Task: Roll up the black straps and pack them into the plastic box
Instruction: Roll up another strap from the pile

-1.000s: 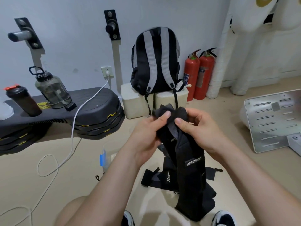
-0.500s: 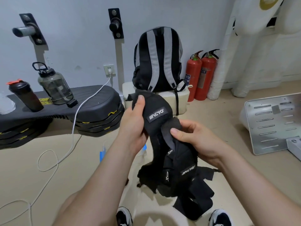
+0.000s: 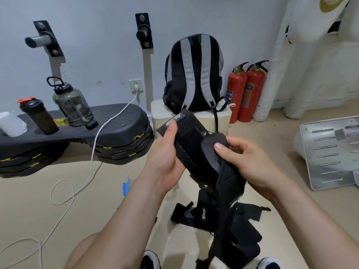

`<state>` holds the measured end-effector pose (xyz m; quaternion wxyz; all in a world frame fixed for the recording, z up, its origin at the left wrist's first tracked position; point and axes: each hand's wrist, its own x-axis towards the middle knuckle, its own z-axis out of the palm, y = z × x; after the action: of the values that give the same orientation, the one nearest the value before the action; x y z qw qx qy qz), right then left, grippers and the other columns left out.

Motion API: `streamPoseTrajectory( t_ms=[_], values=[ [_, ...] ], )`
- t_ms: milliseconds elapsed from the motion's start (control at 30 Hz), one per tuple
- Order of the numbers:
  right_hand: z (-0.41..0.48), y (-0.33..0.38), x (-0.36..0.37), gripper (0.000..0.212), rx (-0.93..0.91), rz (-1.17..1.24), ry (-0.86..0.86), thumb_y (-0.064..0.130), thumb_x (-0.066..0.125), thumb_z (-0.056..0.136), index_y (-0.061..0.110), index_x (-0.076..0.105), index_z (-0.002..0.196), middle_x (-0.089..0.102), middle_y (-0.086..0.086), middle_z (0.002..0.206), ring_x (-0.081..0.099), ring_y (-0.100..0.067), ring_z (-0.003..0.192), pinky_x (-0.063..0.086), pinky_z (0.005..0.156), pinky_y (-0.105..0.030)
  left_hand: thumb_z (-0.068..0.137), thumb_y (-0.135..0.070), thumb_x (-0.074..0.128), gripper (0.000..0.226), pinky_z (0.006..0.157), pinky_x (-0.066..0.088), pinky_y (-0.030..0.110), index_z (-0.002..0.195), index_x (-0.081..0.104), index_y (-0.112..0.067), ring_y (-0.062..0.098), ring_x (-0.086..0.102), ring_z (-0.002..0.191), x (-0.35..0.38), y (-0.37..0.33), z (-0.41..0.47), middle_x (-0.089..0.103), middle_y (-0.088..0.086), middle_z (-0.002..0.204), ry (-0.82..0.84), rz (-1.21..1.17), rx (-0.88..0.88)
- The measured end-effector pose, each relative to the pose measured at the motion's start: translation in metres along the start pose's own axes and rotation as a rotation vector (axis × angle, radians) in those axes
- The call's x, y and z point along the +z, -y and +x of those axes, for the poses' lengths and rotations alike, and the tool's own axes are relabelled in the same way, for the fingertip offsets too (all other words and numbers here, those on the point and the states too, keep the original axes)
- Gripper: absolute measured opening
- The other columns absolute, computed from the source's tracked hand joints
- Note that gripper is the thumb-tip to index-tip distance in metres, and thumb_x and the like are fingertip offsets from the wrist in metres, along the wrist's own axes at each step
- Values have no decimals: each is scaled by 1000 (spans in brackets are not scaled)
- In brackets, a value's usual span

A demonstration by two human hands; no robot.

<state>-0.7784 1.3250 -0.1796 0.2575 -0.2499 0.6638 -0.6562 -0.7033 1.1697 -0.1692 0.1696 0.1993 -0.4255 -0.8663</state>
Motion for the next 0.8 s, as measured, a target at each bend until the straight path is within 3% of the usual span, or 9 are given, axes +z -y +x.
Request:
streamPoseTrajectory(
  t_ms=[67, 133, 267, 400, 533, 800],
  values=[
    [-1, 0, -2, 17, -58, -93, -100, 22, 60, 98, 19, 76, 94, 77, -1, 89, 71, -12, 81, 55, 73, -24, 106, -38, 37, 46, 99, 52, 43, 124, 62, -3, 26, 70, 109, 1, -2, -1, 73, 13, 115, -34, 21, 16],
    [-1, 0, 0, 18, -89, -93, -147, 22, 61, 97, 14, 76, 90, 74, -6, 82, 67, -11, 74, 52, 67, -23, 105, -39, 40, 46, 95, 55, 42, 122, 62, -3, 25, 71, 105, 1, -3, -1, 74, 12, 111, -71, 41, 33],
    [-1, -4, 17, 17, -49, 65, -68, 11, 61, 95, 7, 74, 85, 72, -4, 71, 65, -9, 63, 50, 57, -17, 105, -41, 40, 49, 97, 54, 46, 123, 62, -1, 28, 71, 105, 2, 1, 3, 74, 15, 111, -97, 90, 36],
    [4, -11, 30, 22, -30, 85, -68, 11, 62, 95, -9, 70, 88, 70, -11, 73, 64, -18, 67, 51, 60, -24, 106, -42, 39, 49, 92, 57, 43, 126, 60, -2, 27, 72, 104, 4, 4, 4, 73, 15, 113, -93, 131, 40],
    [7, -12, 31, 21, -13, 111, -94, 12, 61, 97, 0, 73, 84, 72, -7, 69, 65, -13, 61, 53, 57, -22, 105, -43, 39, 49, 91, 58, 41, 127, 60, -4, 26, 72, 104, 3, 3, 6, 73, 13, 114, -103, 160, 60],
    [9, -14, 35, 23, -31, 141, -98, 14, 60, 98, -2, 72, 85, 71, -7, 70, 66, -14, 62, 54, 58, -23, 101, -52, 45, 55, 93, 57, 49, 127, 57, -5, 26, 72, 102, 2, 4, 7, 72, 14, 115, -116, 334, 121]
  ],
)
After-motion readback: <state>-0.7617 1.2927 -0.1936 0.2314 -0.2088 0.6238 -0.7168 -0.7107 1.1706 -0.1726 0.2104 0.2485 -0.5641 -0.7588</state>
